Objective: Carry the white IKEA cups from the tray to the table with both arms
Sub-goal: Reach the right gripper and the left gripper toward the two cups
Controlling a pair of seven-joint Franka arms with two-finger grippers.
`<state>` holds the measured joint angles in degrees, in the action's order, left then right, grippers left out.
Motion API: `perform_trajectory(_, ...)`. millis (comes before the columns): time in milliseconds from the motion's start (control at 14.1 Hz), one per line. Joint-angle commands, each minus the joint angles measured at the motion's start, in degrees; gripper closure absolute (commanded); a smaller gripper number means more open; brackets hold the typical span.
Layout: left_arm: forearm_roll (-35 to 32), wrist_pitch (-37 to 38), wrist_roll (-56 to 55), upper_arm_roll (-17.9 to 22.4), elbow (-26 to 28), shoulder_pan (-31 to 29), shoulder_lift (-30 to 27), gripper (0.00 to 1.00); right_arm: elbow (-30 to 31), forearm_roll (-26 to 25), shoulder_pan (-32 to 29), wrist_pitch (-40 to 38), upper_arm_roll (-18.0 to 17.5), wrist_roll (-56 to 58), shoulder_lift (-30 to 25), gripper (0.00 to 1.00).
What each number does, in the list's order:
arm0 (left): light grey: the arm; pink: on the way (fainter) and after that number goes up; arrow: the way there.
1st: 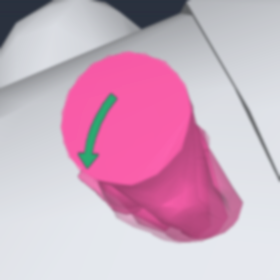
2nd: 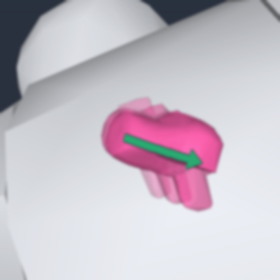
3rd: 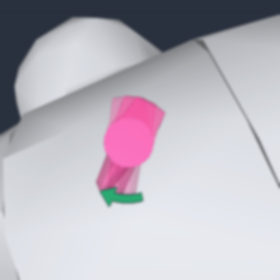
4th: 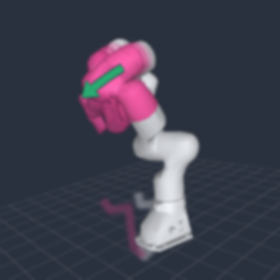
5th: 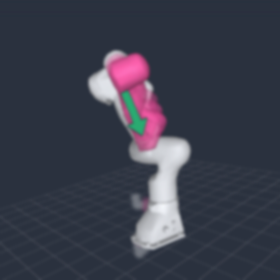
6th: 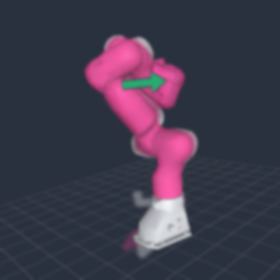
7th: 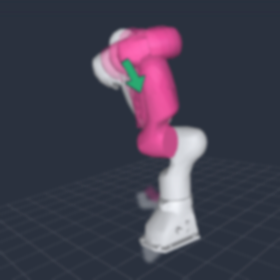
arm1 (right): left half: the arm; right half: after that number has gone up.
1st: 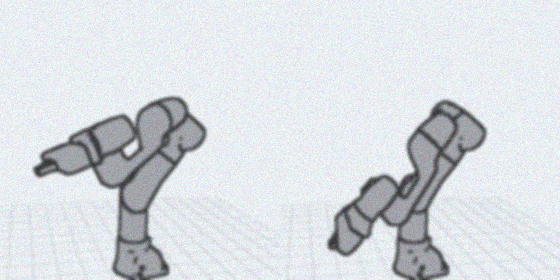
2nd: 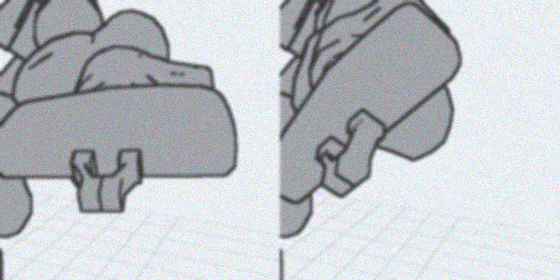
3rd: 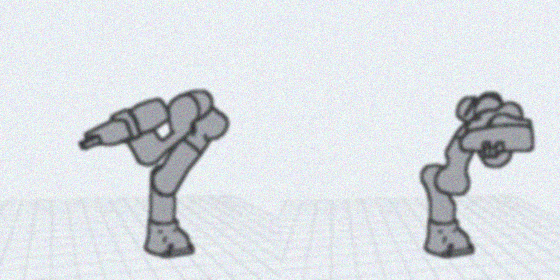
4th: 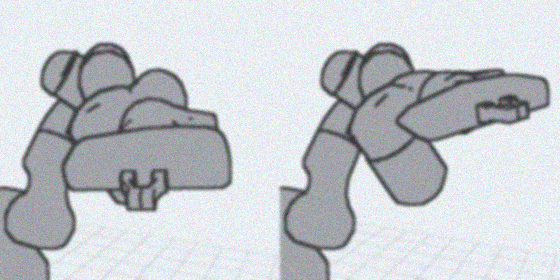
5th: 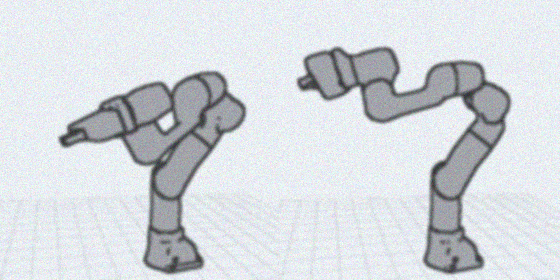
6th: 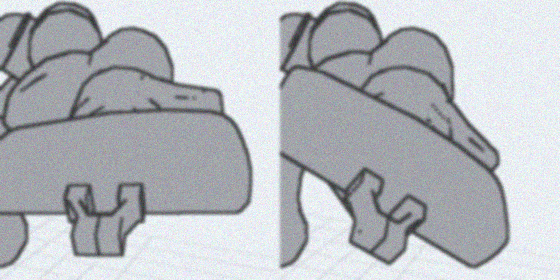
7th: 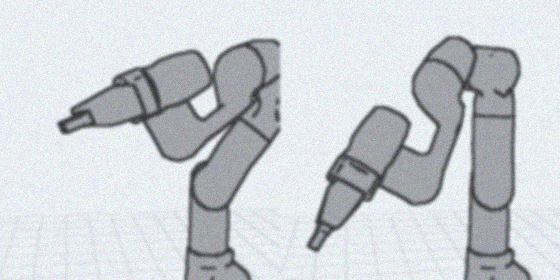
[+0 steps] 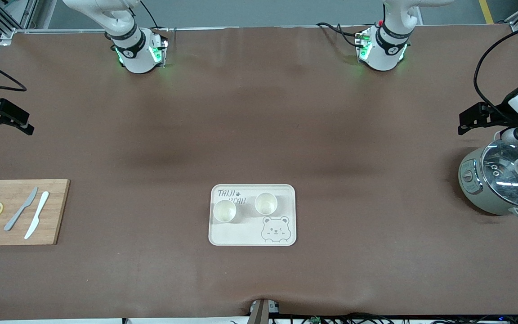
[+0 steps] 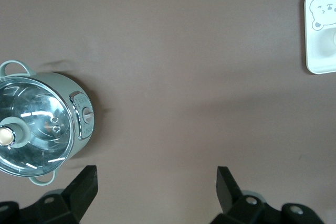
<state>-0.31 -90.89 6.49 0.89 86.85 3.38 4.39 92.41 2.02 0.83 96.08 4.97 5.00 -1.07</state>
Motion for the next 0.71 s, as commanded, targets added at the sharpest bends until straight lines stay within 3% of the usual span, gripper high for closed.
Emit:
perform_trajectory(0,-2.06,-0.07,-0.61,-0.45,-0.72,-0.3,0.01,0.0,2.59,-1.05,0.14,0.95,-0.14,-1.04,-2.44,0.0)
perform_trajectory(426,-0.22,-2.71,-4.09,-1.5,-0.37,2.15,1.59,0.0,1.9,-1.05,0.05,0.6,-0.14,-0.96,-2.1,0.0)
perform_trajectory(640,-0.92,-3.23,-9.2,-2.3,-1.68,7.41,6.32,0.0,0.49,-0.96,-0.22,0.5,-0.05,-0.25,-1.39,0.0)
